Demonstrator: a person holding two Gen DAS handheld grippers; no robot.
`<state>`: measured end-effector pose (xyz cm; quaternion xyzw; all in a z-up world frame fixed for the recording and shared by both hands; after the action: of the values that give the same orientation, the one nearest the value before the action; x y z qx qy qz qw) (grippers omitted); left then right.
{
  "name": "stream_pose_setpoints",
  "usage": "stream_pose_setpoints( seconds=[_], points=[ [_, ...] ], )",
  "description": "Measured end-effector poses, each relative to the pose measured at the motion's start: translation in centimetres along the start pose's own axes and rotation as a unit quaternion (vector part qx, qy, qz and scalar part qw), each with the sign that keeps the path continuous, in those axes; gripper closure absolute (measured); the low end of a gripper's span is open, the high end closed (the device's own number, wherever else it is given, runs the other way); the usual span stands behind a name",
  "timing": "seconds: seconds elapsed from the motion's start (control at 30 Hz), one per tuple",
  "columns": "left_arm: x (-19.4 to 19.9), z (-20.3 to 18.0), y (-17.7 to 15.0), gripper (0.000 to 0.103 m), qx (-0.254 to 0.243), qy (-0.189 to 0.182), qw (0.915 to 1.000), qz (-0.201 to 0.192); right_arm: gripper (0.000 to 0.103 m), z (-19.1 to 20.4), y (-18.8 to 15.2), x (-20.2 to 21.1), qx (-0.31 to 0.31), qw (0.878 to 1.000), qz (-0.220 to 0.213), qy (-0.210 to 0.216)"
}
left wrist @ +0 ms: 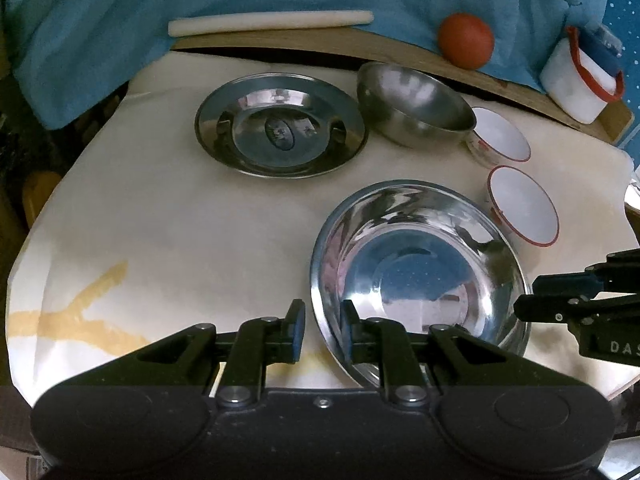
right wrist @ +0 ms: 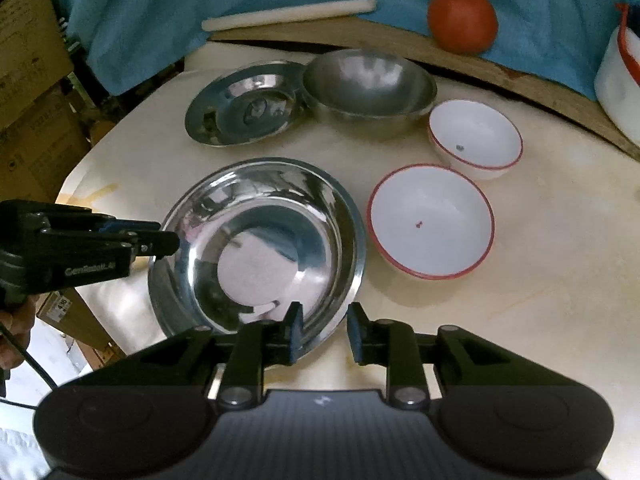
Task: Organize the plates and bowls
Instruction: 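Lift the large steel plate with both grippers onto the other large plate, then open, then move both grippers to the emblem steel plate rim and close them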
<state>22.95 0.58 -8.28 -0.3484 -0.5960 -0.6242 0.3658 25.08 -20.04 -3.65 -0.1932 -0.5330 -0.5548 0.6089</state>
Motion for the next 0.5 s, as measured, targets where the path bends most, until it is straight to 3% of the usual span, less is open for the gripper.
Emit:
stream_pose_setpoints(
  seconds=[0.13,0.2,0.3,0.5],
  points=[
    [0.3,0.8,0.3,0.068,0.014,0.005,0.9999,-0.005,0.063,0.2,0.0,0.1,0.003,1.0,-0.002,-0.002],
    [0.4,1.4,0.5,0.05,0.024,0.011,0.9996,-0.009,0.056,0.1,0.1,0.3,0.001,1.0,-0.008,-0.002],
    [0.7,2.7,1.0,0.032,0.048,0.022,0.9984,-0.02,0.044,0.3,0.4,0.7,0.004,1.0,-0.019,0.001],
    [0.8,5.6,2.6,0.014,0.083,0.041,0.9949,-0.04,0.018,0.9,1.8,1.1,0.023,0.998,-0.052,0.009]
  ],
)
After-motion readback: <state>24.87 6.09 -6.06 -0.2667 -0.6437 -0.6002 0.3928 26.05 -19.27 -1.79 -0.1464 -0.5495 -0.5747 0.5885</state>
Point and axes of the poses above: each gripper's, at about its wrist camera, not at the fingertips, and x roughly against the way its jaws point, z to its left, y to its top, the point moved 5 cm from there along -x, roughly the way its jaws point, and after that the axes turned 11 degrees about y, right-handed, at the moved point
